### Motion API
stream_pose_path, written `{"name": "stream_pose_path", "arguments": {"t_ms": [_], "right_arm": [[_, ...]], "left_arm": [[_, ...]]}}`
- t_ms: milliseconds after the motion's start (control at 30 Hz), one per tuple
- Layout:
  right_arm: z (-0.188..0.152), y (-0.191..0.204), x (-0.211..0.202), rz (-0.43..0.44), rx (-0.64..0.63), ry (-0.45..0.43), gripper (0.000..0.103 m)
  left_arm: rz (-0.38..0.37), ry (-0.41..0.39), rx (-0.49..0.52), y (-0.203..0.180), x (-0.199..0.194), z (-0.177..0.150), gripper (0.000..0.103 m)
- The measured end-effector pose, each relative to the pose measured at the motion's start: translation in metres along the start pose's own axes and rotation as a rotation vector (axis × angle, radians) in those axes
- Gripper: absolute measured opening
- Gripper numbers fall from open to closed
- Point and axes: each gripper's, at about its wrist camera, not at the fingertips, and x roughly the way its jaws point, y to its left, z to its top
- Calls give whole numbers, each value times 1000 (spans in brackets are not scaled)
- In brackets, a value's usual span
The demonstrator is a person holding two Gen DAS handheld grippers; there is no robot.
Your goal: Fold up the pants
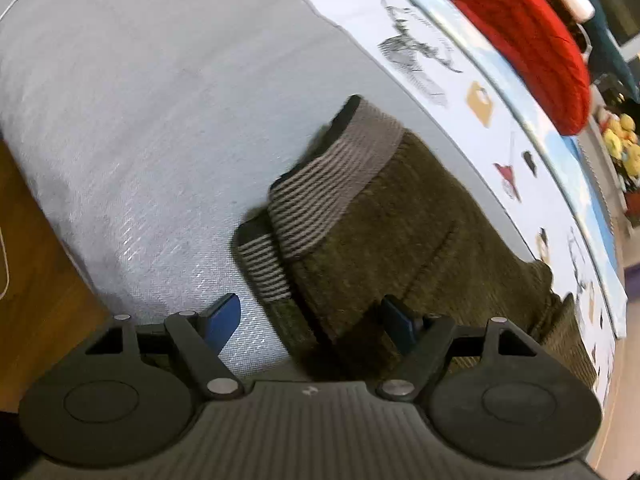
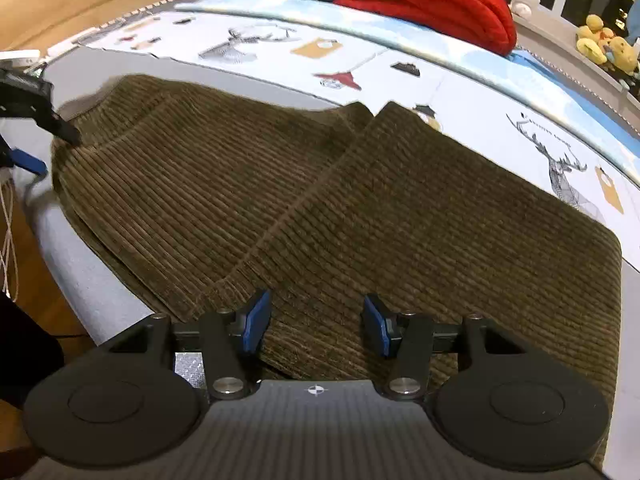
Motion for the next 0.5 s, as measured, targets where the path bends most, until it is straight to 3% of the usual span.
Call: {"name": "stream_pose_path", "arguments": {"t_ms": [200,267,333,367,433,500], "right_arm": [[-5,-4,0,7,-2,5,54],[-4,-5,0,11,-2,5,54],[-3,-5,1,17,2,8,54],[-3,-6,1,19,4,9,54],[-2,-6,2,19,4,10,54],[-1,-5,1,16,-2,5,54]], "left_arm": [[-25,-2,-12,-5,8,-2,79],[-29,0,-3,-8,9,-5,69],[-15,-11,10,-10,7,-7,49],[-17,-18,14,-11,6,-7,45],[4,-61,87,-22,-3,-10,30],[29,-127,190,-41,-14,-15,23]]}}
